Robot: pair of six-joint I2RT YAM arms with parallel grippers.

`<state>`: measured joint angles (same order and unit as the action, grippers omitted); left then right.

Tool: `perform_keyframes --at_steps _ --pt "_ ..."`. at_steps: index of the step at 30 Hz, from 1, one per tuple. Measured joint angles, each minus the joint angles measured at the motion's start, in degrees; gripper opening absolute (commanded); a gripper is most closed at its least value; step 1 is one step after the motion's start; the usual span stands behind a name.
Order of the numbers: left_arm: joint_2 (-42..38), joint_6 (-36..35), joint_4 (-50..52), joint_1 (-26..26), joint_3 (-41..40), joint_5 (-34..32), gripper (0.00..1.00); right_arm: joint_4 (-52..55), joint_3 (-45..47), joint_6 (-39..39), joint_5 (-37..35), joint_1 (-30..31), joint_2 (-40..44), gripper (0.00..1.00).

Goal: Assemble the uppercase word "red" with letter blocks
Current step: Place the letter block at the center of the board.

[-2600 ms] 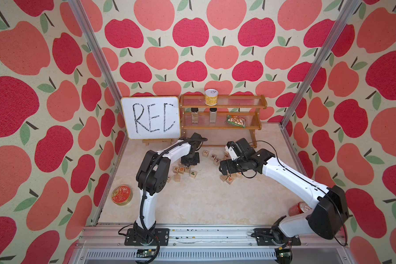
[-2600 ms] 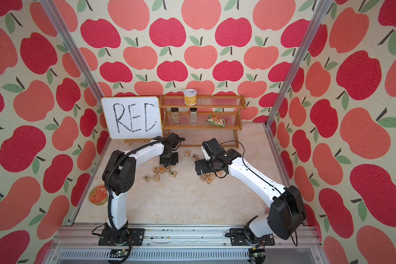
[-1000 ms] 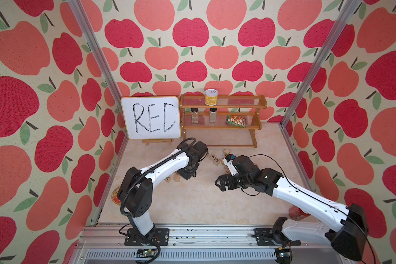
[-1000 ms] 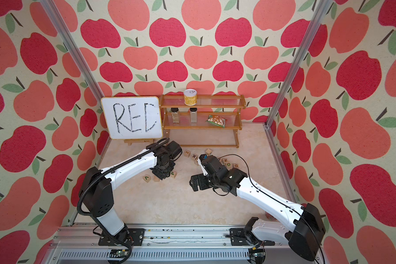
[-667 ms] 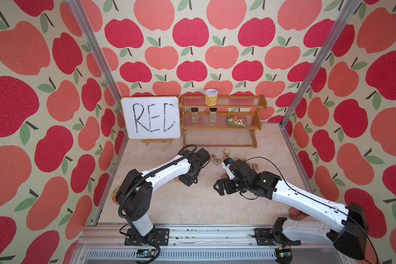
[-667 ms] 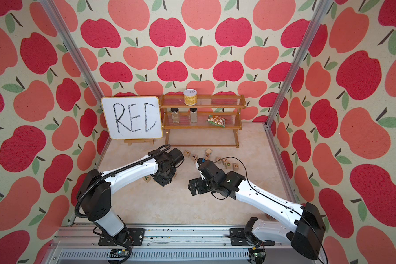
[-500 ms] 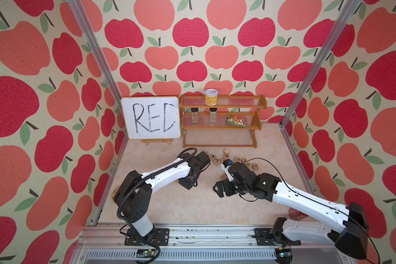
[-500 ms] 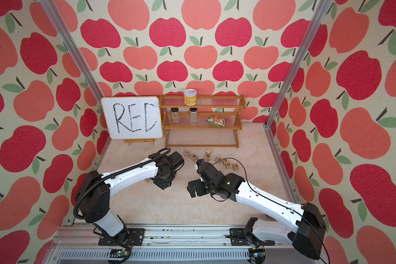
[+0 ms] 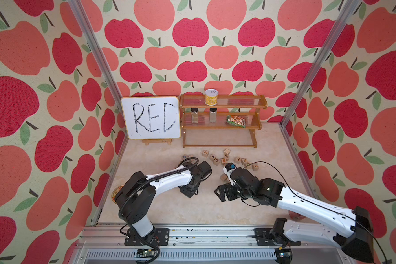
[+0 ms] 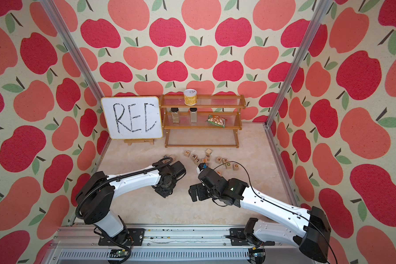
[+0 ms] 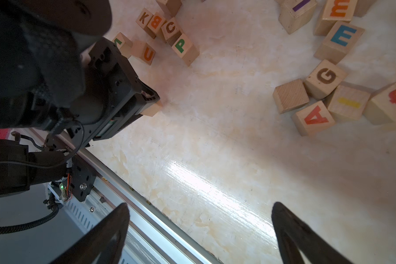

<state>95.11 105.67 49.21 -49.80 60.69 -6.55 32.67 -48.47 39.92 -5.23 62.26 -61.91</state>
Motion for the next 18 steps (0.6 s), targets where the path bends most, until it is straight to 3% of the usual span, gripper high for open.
perform_keyframes --at_steps 7,18 --pt "0.07 1.25 -2.27 -0.39 -1.46 0.02 0.2 0.35 0.94 1.44 -0.83 0.52 1.16 0.99" --pt "0.94 1.38 -3.17 -0.61 -1.46 0.61 0.45 0.42 1.09 2.01 -1.81 0.63 1.18 0.99"
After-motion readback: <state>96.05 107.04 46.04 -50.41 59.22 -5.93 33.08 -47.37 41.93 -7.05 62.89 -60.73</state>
